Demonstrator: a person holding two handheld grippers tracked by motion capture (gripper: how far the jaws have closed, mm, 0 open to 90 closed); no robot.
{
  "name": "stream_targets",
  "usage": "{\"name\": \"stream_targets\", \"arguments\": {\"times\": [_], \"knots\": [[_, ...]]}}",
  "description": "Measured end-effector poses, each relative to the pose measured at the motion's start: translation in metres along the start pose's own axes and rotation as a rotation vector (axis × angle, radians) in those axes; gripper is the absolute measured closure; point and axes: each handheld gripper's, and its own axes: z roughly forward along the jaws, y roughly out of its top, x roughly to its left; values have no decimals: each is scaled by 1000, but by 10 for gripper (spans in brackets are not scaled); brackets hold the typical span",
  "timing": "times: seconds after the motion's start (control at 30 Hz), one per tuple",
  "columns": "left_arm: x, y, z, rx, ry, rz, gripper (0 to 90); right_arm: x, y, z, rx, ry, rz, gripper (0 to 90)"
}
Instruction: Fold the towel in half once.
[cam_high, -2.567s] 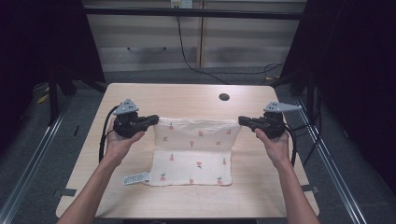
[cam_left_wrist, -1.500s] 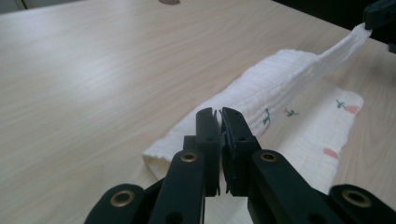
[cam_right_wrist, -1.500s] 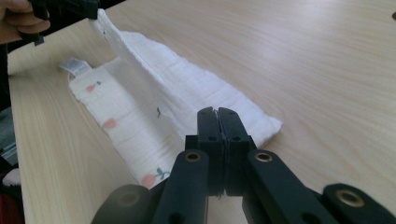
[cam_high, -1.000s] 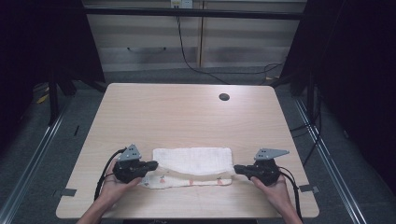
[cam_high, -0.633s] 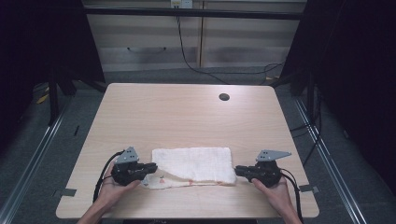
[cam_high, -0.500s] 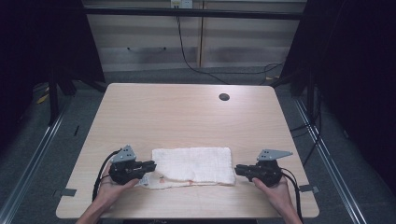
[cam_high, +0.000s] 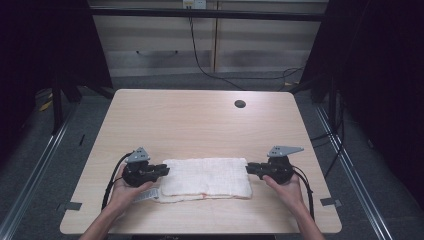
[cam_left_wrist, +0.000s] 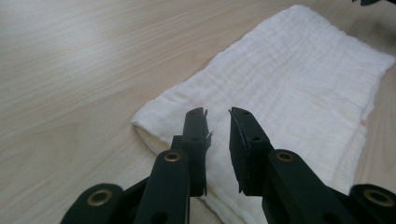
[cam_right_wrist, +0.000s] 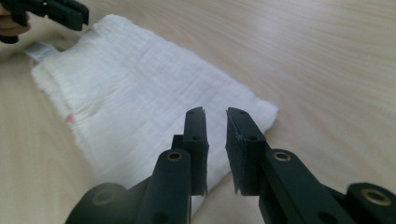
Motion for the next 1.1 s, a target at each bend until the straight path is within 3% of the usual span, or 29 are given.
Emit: {"name": "stream_targets", "arguments": {"times": [0.17, 0.47, 0.77, 0.9, 1.0, 1.1], "knots": [[0, -6, 9, 55, 13, 23, 770, -19, 13, 21, 10, -52, 15, 789], [2, -7, 10, 44, 29, 30, 774, -34, 21, 48, 15, -59, 30, 747], [10, -7, 9, 37, 42, 12, 771, -32, 14, 58, 71, -40, 30, 678], [10, -8, 9, 35, 41, 8, 771, -29, 13, 62, 94, -45, 8, 648], [11, -8, 9, 35, 41, 9, 770, -27, 14, 64, 98, -51, -10, 652], [11, -8, 9, 35, 40, 8, 766, -22, 14, 65, 109, -51, -53, 739]]}}
